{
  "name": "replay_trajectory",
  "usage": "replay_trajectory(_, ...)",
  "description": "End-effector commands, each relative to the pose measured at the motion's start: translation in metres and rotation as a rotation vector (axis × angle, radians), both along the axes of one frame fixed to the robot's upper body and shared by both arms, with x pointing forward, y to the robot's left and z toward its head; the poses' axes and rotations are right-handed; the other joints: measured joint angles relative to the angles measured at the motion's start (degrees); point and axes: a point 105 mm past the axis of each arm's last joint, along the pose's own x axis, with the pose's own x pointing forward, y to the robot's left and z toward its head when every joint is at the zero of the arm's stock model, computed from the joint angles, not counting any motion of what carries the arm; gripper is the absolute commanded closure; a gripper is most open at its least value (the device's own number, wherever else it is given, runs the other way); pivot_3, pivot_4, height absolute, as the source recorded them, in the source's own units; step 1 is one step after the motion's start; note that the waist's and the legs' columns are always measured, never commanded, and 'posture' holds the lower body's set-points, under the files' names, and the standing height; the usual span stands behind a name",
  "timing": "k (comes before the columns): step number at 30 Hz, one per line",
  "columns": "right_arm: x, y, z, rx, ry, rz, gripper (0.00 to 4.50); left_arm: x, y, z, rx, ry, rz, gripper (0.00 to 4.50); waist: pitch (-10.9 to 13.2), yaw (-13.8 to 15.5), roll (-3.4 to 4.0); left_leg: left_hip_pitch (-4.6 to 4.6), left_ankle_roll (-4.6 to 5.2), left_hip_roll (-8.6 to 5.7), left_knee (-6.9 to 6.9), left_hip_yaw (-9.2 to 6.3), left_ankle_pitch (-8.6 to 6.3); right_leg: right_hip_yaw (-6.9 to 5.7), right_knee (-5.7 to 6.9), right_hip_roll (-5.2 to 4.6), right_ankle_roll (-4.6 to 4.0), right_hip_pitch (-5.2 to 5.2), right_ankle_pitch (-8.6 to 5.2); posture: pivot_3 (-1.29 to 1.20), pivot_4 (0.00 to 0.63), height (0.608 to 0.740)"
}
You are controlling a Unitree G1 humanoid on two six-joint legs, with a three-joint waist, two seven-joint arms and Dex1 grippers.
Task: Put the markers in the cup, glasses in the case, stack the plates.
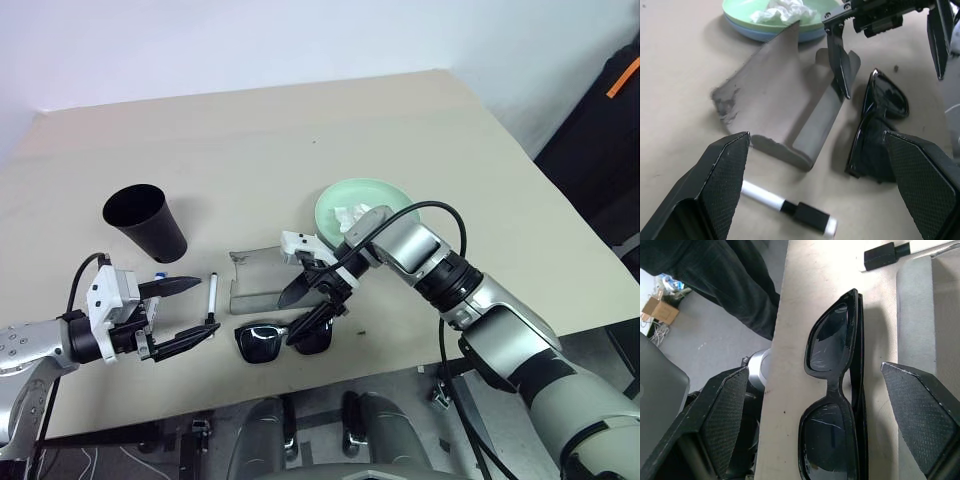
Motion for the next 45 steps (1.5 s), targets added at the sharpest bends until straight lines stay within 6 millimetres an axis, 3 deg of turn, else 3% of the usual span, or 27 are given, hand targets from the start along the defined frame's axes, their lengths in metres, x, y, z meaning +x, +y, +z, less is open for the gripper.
replay_trajectory(1,0.002,0.005,0.002,-0.023,-0.05,0.036,0.42,0.002,0.006,0.007,0.041,-0.037,0.001,0.0,0.0,0.0,0.0,0.0,0.0,0.0,0.0,0.0,0.0,0.0,0.0,0.0,0.0,0.0,0.0,0.0,0.15,0.74)
replay_trajectory(6,0.001,0.004,-0.001,-0.044,-0.058,0.054,1.94,0.004,0.003,0.005,0.034,-0.044,0.015,0.0,0.0,0.0,0.0,-0.08,0.0,0.0,-0.01,0.0,0.0,0.01,-0.01,-0.01,-0.01,-0.04,0.01,0.0,0.15,0.74)
replay_trajectory(17,-0.001,0.002,-0.019,-0.134,-0.108,0.083,1.94,0.004,0.002,-0.004,0.04,-0.044,0.027,0.0,0.0,0.0,-0.01,-0.12,0.0,0.0,-0.01,0.0,0.0,0.0,-0.01,-0.01,-0.08,-0.09,0.05,0.0,0.15,0.74)
replay_trajectory(24,-0.007,0.003,-0.021,-0.137,-0.1,0.117,1.94,0.005,0.004,-0.009,0.041,-0.055,0.037,0.0,0.0,0.0,-0.01,-0.13,0.0,0.0,-0.02,0.0,0.0,0.0,-0.02,-0.02,-0.06,-0.09,0.04,0.0,0.15,0.74)
replay_trajectory(27,-0.007,0.004,-0.021,-0.135,-0.099,0.117,2.47,0.004,0.005,-0.011,0.043,-0.056,0.042,0.0,0.0,0.0,-0.01,-0.14,0.0,0.0,-0.02,0.0,0.0,0.0,-0.04,-0.03,-0.06,-0.09,0.04,0.0,0.15,0.74)
replay_trajectory(32,-0.005,0.004,-0.019,-0.126,-0.112,0.11,4.21,0.003,0.007,-0.016,0.046,-0.052,0.048,0.0,0.0,-0.1,-0.02,-0.18,0.0,0.0,-0.08,0.01,0.0,0.0,-0.08,-0.03,-0.12,-0.13,0.07,0.0,0.15,0.74)
replay_trajectory(33,-0.004,0.003,-0.015,-0.119,-0.113,0.106,4.47,0.003,0.007,-0.016,0.043,-0.053,0.051,0.0,0.0,-0.1,-0.03,-0.17,0.0,0.0,-0.09,0.01,0.0,-0.01,-0.08,-0.02,-0.14,-0.12,0.08,0.0,0.15,0.74)
replay_trajectory(45,0.009,-0.012,0.062,0.052,-0.129,0.056,4.49,0.0,0.013,-0.016,0.029,-0.06,0.085,0.0,0.0,-0.2,0.02,-0.15,-0.01,0.01,-0.25,-0.01,0.0,-0.03,-0.3,0.0,-0.08,-0.13,0.07,0.0,0.15,0.74)
